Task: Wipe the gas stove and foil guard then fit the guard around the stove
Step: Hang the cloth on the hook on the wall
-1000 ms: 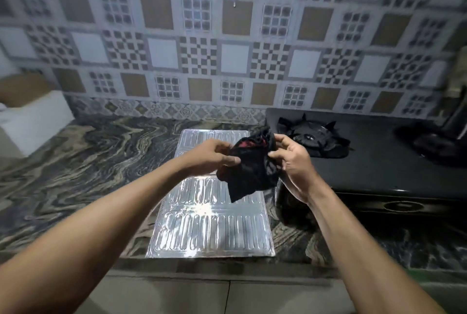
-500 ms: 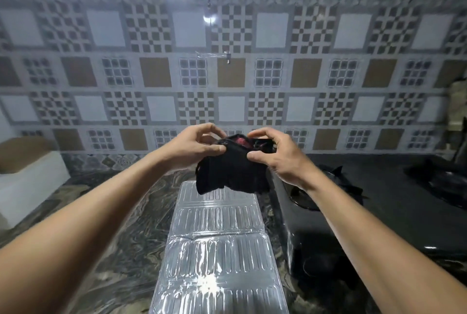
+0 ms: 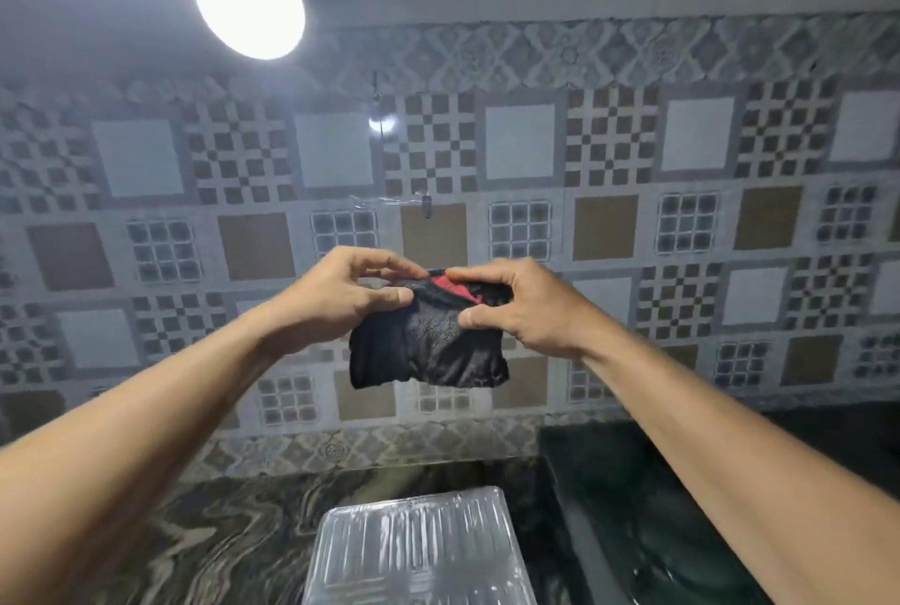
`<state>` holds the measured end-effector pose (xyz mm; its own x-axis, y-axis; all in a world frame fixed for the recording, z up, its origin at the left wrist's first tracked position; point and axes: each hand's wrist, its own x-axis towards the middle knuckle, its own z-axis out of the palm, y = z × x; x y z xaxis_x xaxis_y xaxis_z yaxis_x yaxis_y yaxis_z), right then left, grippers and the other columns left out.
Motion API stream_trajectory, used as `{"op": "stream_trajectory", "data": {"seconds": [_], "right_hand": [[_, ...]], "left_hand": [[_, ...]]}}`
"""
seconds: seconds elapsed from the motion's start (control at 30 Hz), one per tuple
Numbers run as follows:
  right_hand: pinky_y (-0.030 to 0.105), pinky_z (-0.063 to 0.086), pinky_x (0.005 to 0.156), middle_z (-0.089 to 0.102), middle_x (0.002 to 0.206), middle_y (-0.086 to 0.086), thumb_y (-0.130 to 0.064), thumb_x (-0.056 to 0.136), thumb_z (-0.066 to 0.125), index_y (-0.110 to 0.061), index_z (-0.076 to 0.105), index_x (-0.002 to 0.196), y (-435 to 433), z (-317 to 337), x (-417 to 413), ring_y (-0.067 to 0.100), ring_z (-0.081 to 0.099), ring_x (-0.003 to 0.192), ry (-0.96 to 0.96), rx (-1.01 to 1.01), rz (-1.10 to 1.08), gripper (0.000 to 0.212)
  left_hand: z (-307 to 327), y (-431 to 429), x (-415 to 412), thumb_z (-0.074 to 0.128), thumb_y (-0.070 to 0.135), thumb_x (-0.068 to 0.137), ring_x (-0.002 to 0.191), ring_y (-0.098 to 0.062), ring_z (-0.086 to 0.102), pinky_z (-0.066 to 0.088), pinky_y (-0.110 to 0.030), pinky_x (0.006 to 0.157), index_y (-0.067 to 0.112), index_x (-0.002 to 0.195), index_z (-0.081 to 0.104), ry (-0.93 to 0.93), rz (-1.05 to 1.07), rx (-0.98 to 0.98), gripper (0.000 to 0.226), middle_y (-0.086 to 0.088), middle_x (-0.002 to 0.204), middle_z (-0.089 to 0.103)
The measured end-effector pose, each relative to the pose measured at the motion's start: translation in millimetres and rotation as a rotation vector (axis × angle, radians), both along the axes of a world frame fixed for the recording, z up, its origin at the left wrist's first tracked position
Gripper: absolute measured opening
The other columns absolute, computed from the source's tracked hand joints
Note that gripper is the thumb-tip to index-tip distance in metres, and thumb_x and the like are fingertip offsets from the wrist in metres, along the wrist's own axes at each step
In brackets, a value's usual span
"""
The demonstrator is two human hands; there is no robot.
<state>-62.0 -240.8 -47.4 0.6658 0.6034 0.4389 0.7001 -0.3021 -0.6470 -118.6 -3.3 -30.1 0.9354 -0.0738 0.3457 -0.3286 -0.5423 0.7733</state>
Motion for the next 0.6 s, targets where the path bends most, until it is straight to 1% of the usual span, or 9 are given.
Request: {"op": "stream_trajectory", "data": {"seconds": [0.1,0.17,0.23,0.27,0.33,0.4,0.47,0.53,0.6], "right_hand": [[0.038,0.047,0.103,0.063,0.124,-0.016,-0.023,0.085,0.074,-0.037,0.056,0.135,10.4,5.1,35.5,0.005,0.059,0.113,-0.059,0.002,-0.047,0.056],[0.039,0.045,0.106,0.062,0.129,-0.014,-0.023,0.088,0.069,-0.041,0.055,0.135,15.9,9.4,59.5,0.006,0.058,0.117,-0.101,0.03,-0.076,0.052],[0.038,0.043,0.108,0.062,0.129,-0.014,-0.018,0.091,0.065,-0.041,0.057,0.132,24.5,15.8,81.4,0.007,0.056,0.119,-0.167,0.036,-0.079,0.048],[0.034,0.042,0.108,0.062,0.129,-0.013,-0.016,0.092,0.064,-0.04,0.059,0.131,28.3,19.2,91.4,0.007,0.055,0.12,-0.201,0.045,-0.078,0.047],[0.025,0.038,0.105,0.061,0.13,-0.01,-0.012,0.092,0.063,-0.034,0.061,0.131,36.4,28.1,113.0,0.007,0.053,0.121,-0.258,0.065,-0.082,0.045],[0.022,0.038,0.099,0.063,0.127,-0.007,-0.011,0.093,0.063,-0.031,0.062,0.131,48.5,39.0,139.1,0.009,0.053,0.119,-0.311,0.079,-0.108,0.043],[0.022,0.04,0.09,0.065,0.117,-0.003,-0.009,0.093,0.061,-0.028,0.062,0.13,64.1,48.5,166.0,0.015,0.057,0.11,-0.426,0.086,-0.154,0.042],[0.021,0.041,0.085,0.063,0.11,0.001,-0.005,0.093,0.059,-0.024,0.063,0.131,79.9,57.1,190.5,0.018,0.058,0.102,-0.542,0.118,-0.185,0.043],[0.024,0.044,0.084,0.059,0.108,0.002,-0.002,0.094,0.056,-0.023,0.061,0.133,93.6,64.4,209.3,0.021,0.056,0.098,-0.614,0.118,-0.199,0.045]], "left_hand": [[10.8,2.7,28.0,0.072,0.01,0.088,0.095,-0.018,0.072,0.057,-0.039,0.088,0.027,0.099,0.07,-0.035,0.031,0.029,0.02,0.011,0.106,0.074],[16.2,2.3,46.1,0.07,0.008,0.088,0.087,-0.017,0.071,0.055,-0.039,0.082,0.026,0.094,0.066,-0.102,0.077,0.072,0.02,0.013,0.1,0.073],[20.3,6.3,66.0,0.069,0.009,0.089,0.086,-0.015,0.066,0.052,-0.033,0.078,0.028,0.087,0.067,-0.175,0.144,0.118,0.018,0.015,0.098,0.07],[23.2,8.3,76.8,0.069,0.011,0.089,0.09,-0.014,0.066,0.051,-0.032,0.08,0.029,0.086,0.069,-0.204,0.169,0.14,0.018,0.016,0.1,0.07],[30.1,12.8,98.8,0.068,0.013,0.09,0.104,-0.012,0.064,0.05,-0.034,0.092,0.032,0.09,0.076,-0.265,0.209,0.18,0.02,0.015,0.108,0.071],[37.4,17.3,118.5,0.069,0.01,0.089,0.11,-0.01,0.063,0.048,-0.031,0.099,0.03,0.096,0.078,-0.348,0.262,0.241,0.023,0.01,0.113,0.071],[48.2,20.8,137.9,0.07,0.007,0.088,0.108,-0.011,0.063,0.049,-0.028,0.099,0.024,0.102,0.078,-0.465,0.346,0.361,0.024,0.006,0.112,0.071],[60.7,25.6,158.3,0.068,0.007,0.087,0.104,-0.015,0.064,0.052,-0.034,0.095,0.021,0.108,0.076,-0.592,0.428,0.531,0.026,0.003,0.111,0.07],[68.5,31.6,175.7,0.066,0.011,0.089,0.103,-0.021,0.063,0.052,-0.039,0.088,0.023,0.114,0.074,-0.664,0.502,0.689,0.03,0.001,0.114,0.069]]}}
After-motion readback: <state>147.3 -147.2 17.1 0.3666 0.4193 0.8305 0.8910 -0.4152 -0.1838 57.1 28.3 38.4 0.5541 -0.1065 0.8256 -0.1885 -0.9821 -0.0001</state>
